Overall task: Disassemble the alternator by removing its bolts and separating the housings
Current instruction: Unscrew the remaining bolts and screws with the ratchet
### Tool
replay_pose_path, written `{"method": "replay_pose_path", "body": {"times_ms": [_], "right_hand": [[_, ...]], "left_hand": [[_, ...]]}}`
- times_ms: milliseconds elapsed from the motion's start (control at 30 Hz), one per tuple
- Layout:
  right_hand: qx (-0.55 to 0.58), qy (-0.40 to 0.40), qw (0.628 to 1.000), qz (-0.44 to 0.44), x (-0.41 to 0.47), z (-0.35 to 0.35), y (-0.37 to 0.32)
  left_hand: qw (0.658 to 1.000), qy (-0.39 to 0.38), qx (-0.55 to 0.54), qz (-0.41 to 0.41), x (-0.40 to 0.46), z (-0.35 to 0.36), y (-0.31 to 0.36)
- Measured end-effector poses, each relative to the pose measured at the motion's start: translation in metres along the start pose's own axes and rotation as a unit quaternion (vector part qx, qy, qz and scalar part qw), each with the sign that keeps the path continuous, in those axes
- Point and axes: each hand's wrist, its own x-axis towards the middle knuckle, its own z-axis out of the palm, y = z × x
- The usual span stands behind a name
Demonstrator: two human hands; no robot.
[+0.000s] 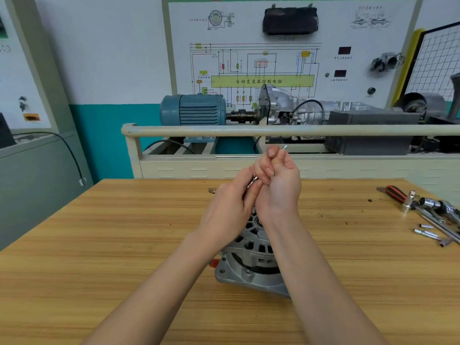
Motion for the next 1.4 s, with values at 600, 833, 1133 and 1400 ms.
{"method": "replay_pose_path", "body": {"times_ms": [600, 833, 1133, 1400], "right_hand": [[-0.036, -0.052, 0.998, 0.007, 0.007, -0.003, -0.007], [0.025, 0.023, 0.999, 0.008, 0.007, 0.005, 0.001], [0.01, 0.001, 1.0, 0.003, 0.007, -0.002, 0.002], [0.058, -0.002, 0.998, 0.037, 0.01, -0.002, -0.001]], "left_hand": [[0.998, -0.038, 0.018, -0.04, 0.007, -0.004, 0.0], [0.999, -0.013, 0.005, -0.033, 0.003, -0.002, 0.003], [0.999, -0.023, -0.024, -0.037, 0.0, 0.0, -0.005], [0.996, -0.031, -0.062, -0.062, -0.005, -0.005, -0.005]]}}
